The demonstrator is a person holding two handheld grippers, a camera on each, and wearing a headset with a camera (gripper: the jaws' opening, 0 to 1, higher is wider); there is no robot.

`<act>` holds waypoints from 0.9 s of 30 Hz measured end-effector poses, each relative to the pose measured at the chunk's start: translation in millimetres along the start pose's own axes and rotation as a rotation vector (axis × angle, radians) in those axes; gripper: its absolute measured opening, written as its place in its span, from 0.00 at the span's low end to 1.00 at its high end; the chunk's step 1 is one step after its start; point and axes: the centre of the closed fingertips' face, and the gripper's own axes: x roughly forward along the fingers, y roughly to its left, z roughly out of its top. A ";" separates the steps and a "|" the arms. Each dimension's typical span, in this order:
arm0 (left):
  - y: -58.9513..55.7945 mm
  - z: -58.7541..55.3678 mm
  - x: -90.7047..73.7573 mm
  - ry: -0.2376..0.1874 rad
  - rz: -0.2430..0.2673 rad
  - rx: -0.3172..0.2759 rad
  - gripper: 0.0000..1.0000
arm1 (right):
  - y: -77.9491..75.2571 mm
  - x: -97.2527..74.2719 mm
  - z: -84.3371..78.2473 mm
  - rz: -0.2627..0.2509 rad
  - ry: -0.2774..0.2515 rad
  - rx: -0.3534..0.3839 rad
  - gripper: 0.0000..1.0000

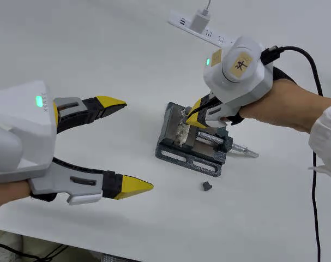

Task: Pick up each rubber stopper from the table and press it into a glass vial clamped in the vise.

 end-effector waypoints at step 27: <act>-1.2 5.2 -0.4 -0.004 0.003 0.009 0.77 | 2.3 3.0 1.0 0.017 0.088 -0.024 0.00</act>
